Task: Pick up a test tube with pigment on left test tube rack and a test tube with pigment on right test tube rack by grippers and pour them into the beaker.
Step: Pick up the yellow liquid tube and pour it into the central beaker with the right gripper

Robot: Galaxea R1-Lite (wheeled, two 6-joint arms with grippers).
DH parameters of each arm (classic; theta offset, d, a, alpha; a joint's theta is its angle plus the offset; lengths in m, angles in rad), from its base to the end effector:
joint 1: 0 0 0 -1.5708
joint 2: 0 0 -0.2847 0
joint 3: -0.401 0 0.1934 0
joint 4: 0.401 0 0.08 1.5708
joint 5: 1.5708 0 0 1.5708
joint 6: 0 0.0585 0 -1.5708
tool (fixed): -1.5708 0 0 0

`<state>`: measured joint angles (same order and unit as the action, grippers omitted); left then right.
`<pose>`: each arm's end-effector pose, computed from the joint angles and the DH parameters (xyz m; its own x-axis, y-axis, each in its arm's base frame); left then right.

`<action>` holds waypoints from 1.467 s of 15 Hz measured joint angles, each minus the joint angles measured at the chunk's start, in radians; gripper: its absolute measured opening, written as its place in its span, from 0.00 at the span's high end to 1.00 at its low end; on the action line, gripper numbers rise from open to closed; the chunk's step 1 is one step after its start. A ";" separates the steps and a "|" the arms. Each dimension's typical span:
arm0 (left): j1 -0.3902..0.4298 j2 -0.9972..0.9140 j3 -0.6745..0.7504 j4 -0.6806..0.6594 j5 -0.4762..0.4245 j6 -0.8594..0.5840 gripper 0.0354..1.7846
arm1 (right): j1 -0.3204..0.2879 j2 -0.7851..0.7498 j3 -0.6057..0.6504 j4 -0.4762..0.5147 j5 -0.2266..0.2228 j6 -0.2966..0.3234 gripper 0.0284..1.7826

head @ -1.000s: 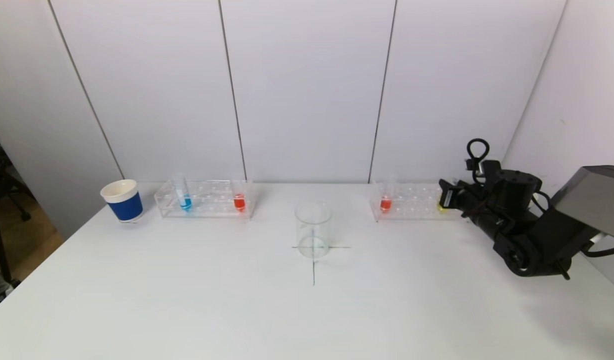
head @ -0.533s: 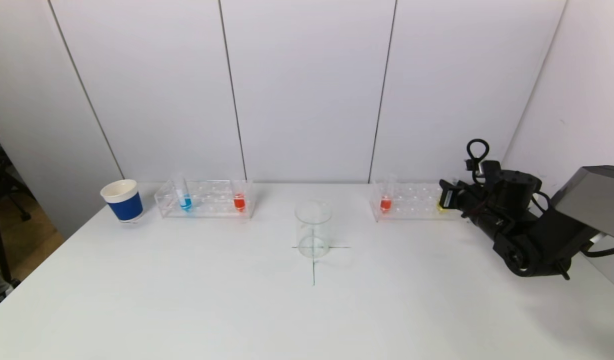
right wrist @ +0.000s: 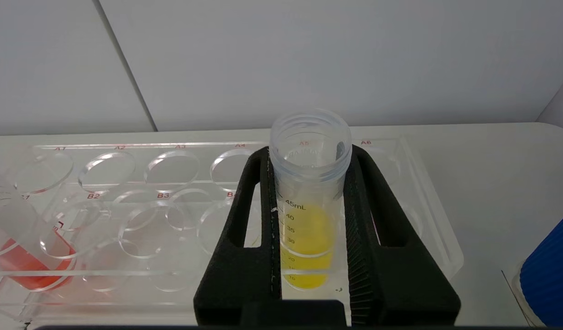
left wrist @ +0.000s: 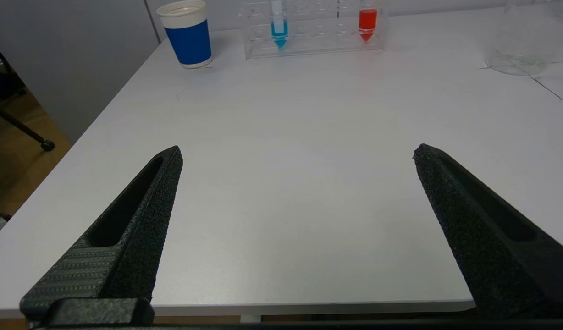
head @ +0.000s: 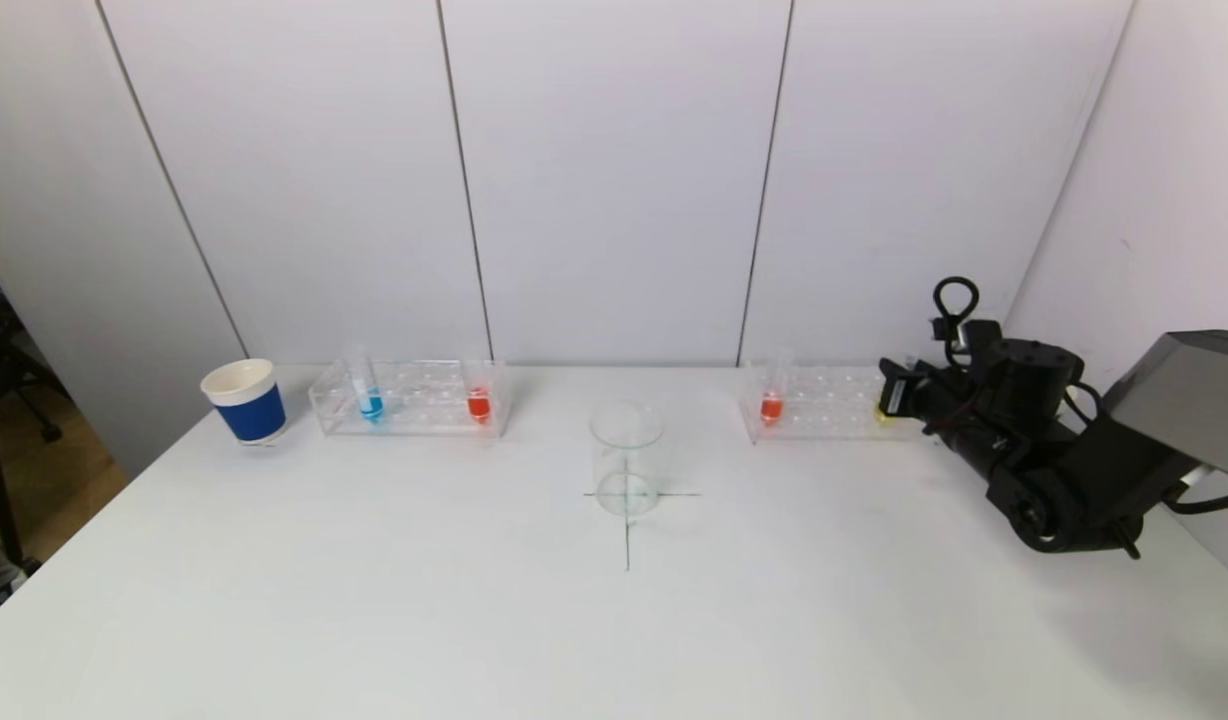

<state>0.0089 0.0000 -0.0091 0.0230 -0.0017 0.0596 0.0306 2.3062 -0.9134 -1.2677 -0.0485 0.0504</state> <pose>0.0311 0.0002 0.0752 0.9999 0.0072 -0.0139 -0.0064 0.9982 0.0595 0.4341 0.0104 0.0320 0.9920 -0.0181 -0.1246 0.0238 0.9988 0.0439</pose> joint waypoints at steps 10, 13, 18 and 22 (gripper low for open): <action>0.000 0.000 0.000 0.000 0.000 0.000 0.01 | 0.000 -0.085 -0.022 0.069 -0.001 -0.009 0.75; 0.000 0.000 0.000 0.000 0.000 0.000 0.01 | -0.002 -0.131 -0.053 0.133 -0.002 -0.011 0.75; 0.000 0.000 0.000 0.000 0.000 0.000 0.01 | -0.003 -0.223 -0.146 0.282 -0.001 -0.024 0.75; 0.000 0.000 0.000 0.000 0.000 0.000 0.01 | 0.001 -0.293 -0.258 0.431 0.000 -0.060 0.75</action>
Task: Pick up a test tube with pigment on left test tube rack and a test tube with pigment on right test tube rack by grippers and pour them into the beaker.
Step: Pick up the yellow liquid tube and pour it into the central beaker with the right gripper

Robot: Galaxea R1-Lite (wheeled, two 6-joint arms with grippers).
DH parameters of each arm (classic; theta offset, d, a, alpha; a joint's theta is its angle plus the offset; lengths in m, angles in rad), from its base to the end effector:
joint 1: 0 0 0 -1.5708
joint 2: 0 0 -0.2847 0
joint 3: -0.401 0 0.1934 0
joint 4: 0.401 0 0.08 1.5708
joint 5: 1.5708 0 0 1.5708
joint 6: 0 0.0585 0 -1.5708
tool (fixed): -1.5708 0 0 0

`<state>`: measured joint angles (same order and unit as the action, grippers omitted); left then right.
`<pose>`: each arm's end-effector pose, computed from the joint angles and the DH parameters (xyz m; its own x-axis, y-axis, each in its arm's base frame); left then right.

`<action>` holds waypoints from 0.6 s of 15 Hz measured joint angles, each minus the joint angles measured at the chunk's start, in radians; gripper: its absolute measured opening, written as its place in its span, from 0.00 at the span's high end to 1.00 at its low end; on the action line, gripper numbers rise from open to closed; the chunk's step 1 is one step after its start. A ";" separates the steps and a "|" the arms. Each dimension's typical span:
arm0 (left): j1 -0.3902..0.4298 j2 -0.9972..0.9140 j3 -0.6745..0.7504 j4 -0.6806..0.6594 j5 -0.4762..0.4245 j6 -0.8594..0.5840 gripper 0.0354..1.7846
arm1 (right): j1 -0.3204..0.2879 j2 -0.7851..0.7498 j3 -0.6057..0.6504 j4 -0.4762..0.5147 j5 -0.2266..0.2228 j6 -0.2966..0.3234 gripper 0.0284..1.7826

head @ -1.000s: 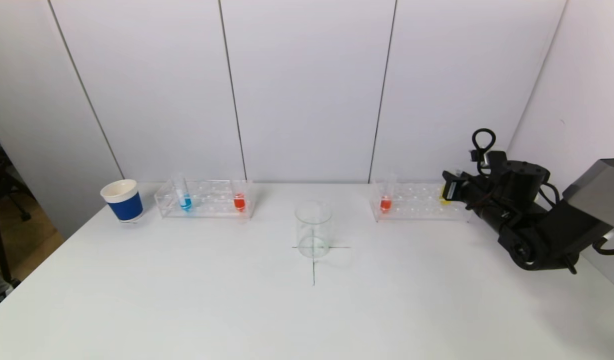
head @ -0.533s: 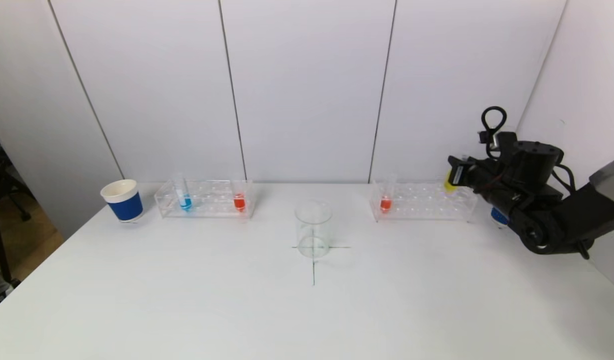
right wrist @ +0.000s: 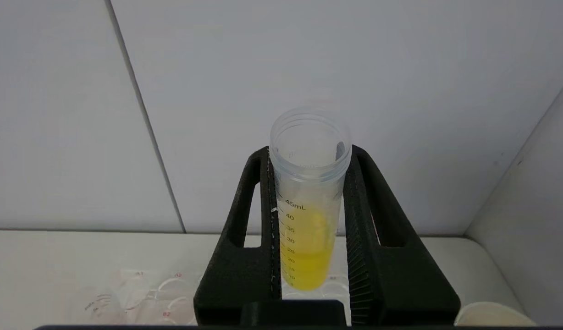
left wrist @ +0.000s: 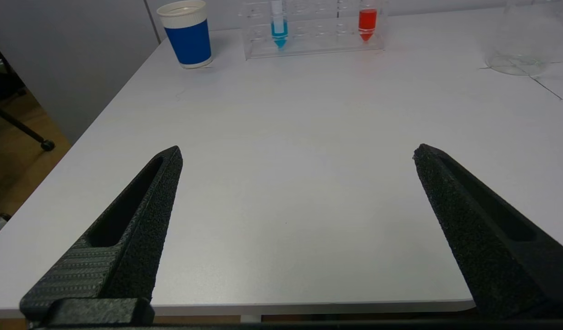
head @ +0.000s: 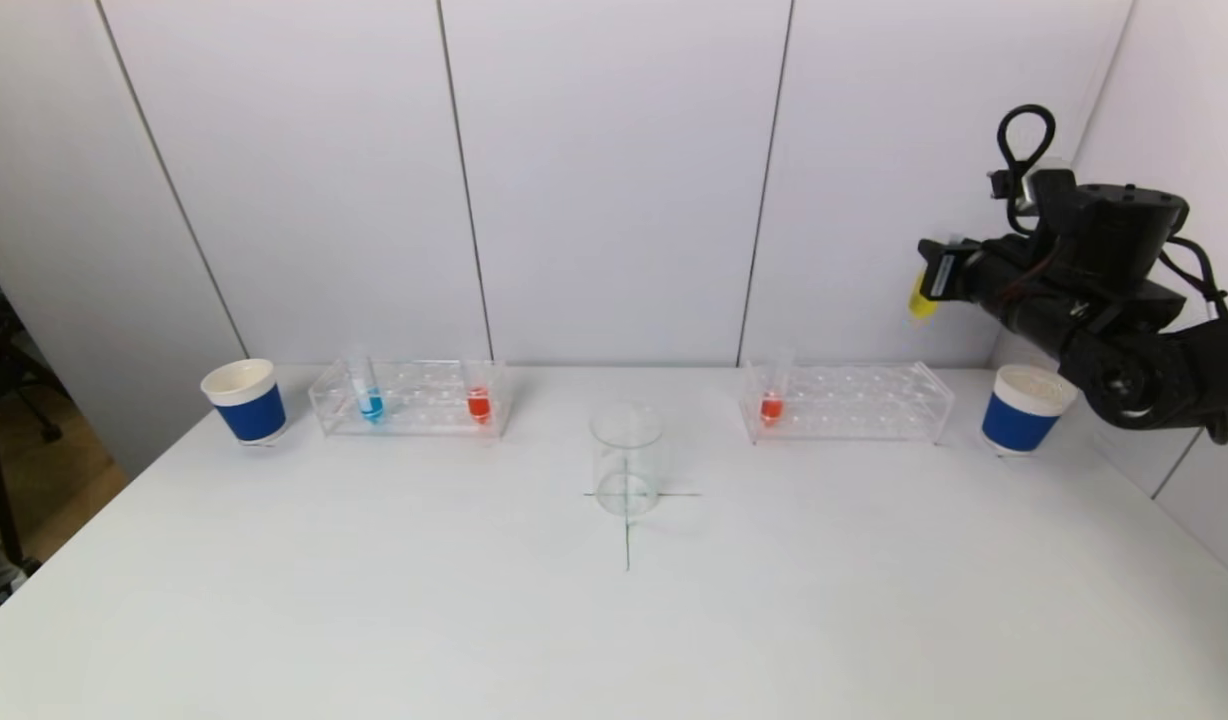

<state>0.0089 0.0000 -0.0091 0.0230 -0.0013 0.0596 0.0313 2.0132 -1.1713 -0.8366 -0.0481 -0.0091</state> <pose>0.0311 0.0002 0.0752 0.9999 0.0076 -0.0139 -0.0068 0.9982 0.0595 0.4351 0.0108 0.1740 0.9998 -0.0168 -0.0053 0.0167 0.9998 -0.0094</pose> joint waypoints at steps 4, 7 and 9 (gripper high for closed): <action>0.000 0.000 0.000 0.000 0.000 0.000 0.01 | 0.028 -0.053 -0.150 0.154 0.007 -0.080 0.75; 0.000 0.000 0.000 0.000 0.000 0.000 0.01 | 0.067 -0.079 -0.248 0.243 0.012 -0.139 0.75; 0.000 0.000 0.000 0.000 0.000 0.000 0.01 | 0.103 -0.091 -0.297 0.290 0.016 -0.184 0.75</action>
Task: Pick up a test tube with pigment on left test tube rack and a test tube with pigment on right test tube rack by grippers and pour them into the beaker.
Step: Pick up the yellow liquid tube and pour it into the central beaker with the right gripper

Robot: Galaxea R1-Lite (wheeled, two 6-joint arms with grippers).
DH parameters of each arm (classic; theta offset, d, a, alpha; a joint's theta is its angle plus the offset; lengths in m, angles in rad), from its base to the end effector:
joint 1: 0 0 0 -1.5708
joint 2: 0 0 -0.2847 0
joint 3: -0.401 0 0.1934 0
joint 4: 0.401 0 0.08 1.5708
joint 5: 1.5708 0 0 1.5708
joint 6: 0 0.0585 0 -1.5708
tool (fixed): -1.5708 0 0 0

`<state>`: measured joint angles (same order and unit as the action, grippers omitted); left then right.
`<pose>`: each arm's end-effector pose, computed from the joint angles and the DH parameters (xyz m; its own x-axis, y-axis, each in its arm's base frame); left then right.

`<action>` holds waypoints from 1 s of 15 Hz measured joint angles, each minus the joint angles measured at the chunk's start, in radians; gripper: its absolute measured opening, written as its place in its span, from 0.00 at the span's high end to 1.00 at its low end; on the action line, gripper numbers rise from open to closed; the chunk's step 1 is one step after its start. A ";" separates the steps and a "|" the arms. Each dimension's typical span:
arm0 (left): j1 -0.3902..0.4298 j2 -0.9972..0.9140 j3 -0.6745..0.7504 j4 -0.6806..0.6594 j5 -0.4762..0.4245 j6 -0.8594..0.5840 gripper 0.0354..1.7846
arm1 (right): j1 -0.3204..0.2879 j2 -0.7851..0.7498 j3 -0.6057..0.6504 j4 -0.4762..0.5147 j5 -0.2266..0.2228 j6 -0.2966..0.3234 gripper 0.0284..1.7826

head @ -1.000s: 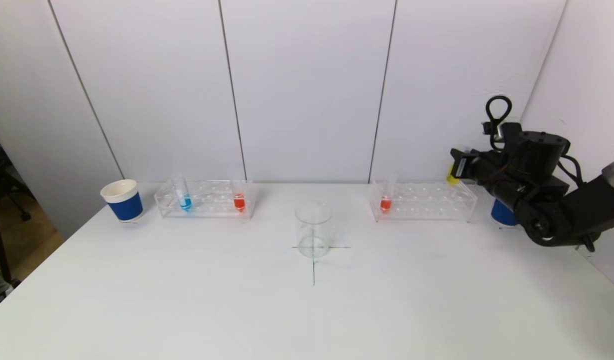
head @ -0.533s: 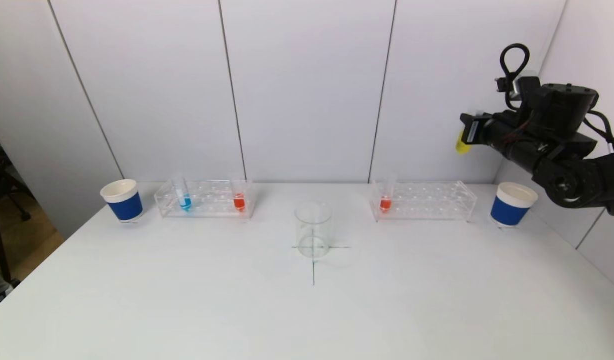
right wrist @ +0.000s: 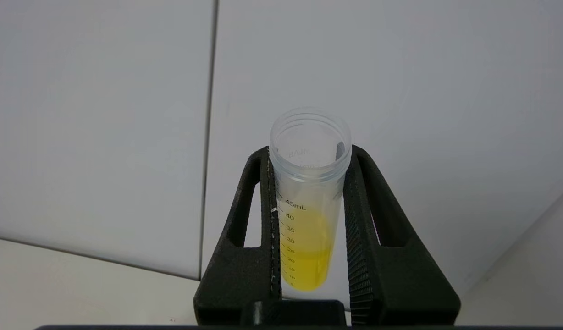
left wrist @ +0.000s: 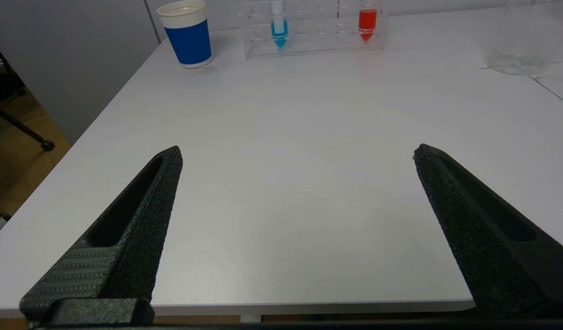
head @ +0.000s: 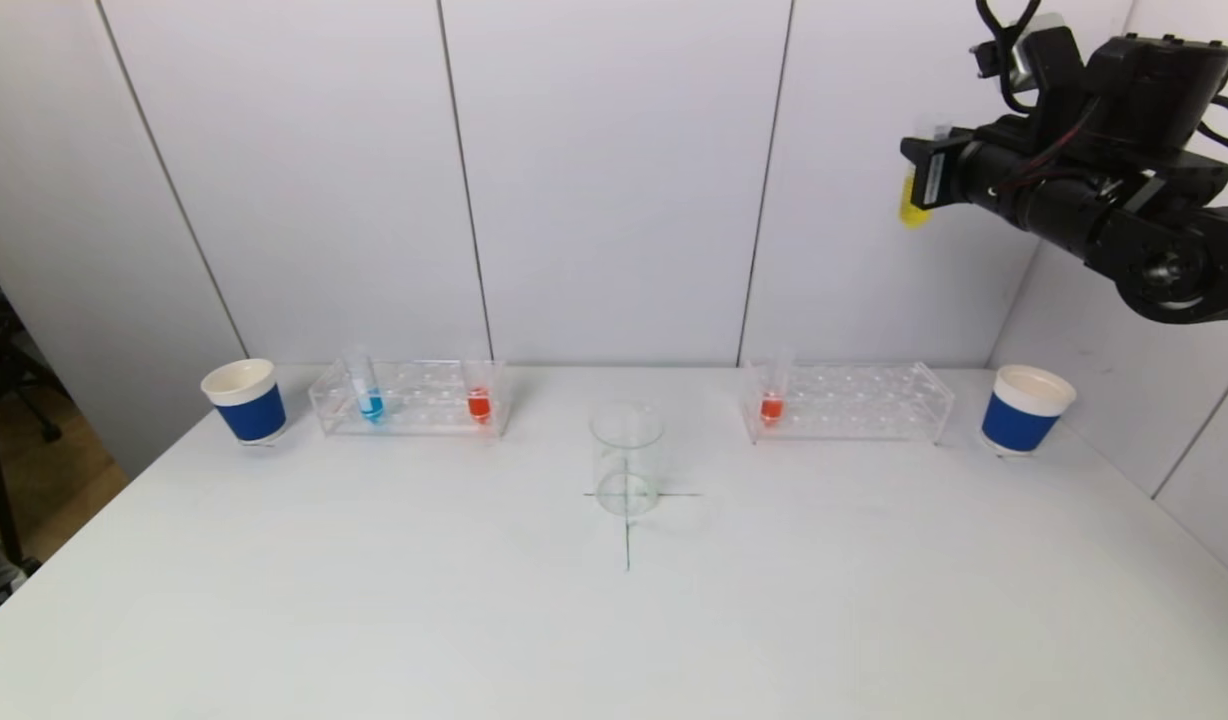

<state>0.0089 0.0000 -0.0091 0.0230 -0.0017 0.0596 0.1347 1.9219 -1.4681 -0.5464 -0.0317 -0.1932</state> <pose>0.0311 0.0002 0.0752 0.9999 0.0072 -0.0139 -0.0064 0.9982 0.0595 0.4253 0.0558 0.2699 0.9905 0.1022 0.0924 -0.0834 0.9786 -0.1883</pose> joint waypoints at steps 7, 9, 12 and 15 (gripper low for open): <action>0.000 0.000 0.000 0.000 0.000 0.000 0.01 | 0.110 -0.001 -0.106 0.061 0.005 -0.148 0.75; 0.000 0.000 0.000 0.000 0.000 0.000 0.01 | 0.129 0.005 -0.141 0.088 0.039 -0.162 0.75; 0.000 0.000 0.000 0.000 0.000 0.000 0.01 | 0.165 0.021 -0.158 0.079 0.084 -0.176 0.75; 0.000 0.000 0.000 0.000 0.000 0.000 0.01 | 0.203 0.042 -0.159 0.074 0.145 -0.179 0.75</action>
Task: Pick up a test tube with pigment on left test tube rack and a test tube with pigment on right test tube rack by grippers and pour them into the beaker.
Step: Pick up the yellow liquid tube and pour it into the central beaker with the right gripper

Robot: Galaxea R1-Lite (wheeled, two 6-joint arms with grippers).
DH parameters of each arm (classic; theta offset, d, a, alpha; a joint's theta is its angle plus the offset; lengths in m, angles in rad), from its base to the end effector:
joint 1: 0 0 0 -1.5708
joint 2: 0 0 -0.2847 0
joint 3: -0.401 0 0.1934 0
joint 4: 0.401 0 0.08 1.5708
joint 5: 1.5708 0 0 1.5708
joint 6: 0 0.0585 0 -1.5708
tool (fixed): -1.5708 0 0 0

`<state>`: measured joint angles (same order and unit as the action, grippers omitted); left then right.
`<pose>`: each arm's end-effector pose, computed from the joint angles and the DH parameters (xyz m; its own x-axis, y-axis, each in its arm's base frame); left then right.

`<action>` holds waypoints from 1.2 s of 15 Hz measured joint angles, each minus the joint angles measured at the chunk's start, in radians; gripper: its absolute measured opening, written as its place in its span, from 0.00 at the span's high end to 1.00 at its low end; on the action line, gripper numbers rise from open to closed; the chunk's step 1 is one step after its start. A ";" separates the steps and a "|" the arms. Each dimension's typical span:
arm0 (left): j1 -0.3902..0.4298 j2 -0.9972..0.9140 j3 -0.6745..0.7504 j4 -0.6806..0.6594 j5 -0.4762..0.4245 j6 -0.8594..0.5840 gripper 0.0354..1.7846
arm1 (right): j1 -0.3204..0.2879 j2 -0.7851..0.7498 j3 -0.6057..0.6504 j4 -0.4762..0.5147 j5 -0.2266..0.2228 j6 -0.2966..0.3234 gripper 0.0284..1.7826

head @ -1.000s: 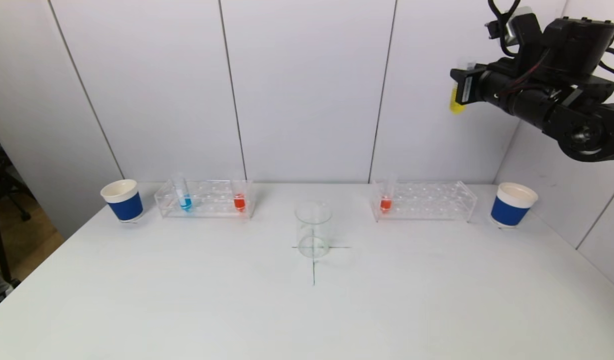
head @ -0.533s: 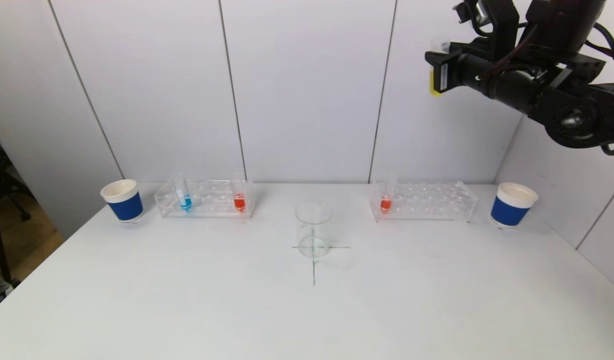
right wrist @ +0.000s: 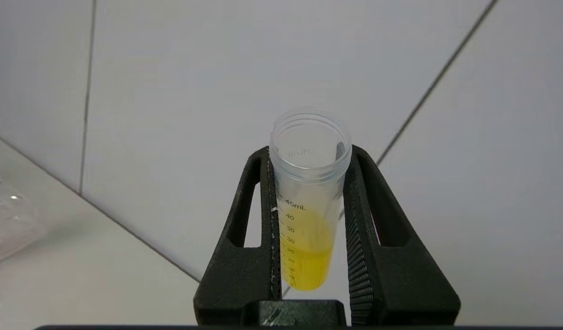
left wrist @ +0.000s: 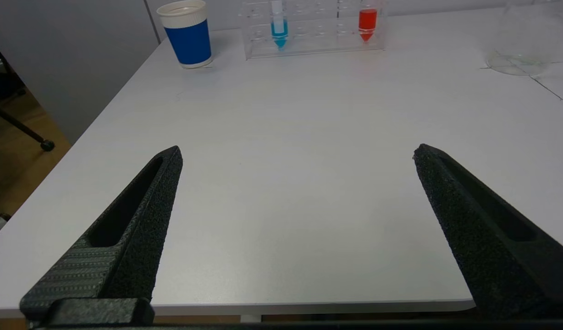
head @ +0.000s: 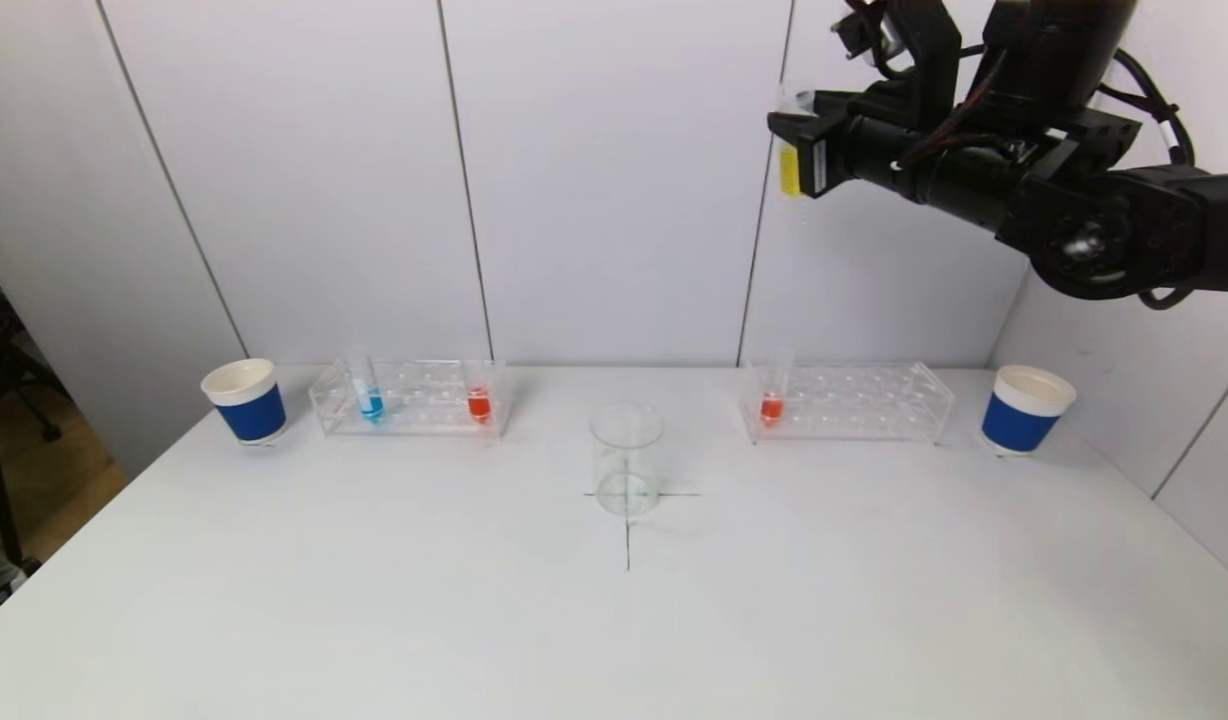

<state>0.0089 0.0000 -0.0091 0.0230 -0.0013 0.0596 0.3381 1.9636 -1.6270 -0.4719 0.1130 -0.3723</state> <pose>0.0311 0.0002 0.0752 0.9999 0.0076 -0.0139 -0.0068 0.9982 0.0595 0.4118 0.1518 0.2941 0.8914 0.4329 0.1340 -0.3589 0.8549 -0.3746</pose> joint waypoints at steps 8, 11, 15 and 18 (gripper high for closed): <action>0.000 0.000 0.000 0.000 0.000 0.000 0.01 | 0.021 0.043 0.001 0.013 0.306 -0.101 0.75; 0.000 0.000 0.000 0.000 0.000 0.000 0.01 | 0.029 0.067 0.005 0.008 0.363 -0.154 0.75; 0.000 0.000 0.000 0.000 0.000 0.000 0.01 | 0.063 0.109 0.013 -0.020 0.364 -0.200 0.75; 0.000 0.000 0.000 0.000 0.000 0.000 0.01 | 0.101 0.148 0.028 -0.064 0.360 -0.226 0.75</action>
<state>0.0089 0.0000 -0.0091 0.0230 -0.0017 0.0596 0.4391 2.1113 -1.5989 -0.5357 0.4728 -0.5979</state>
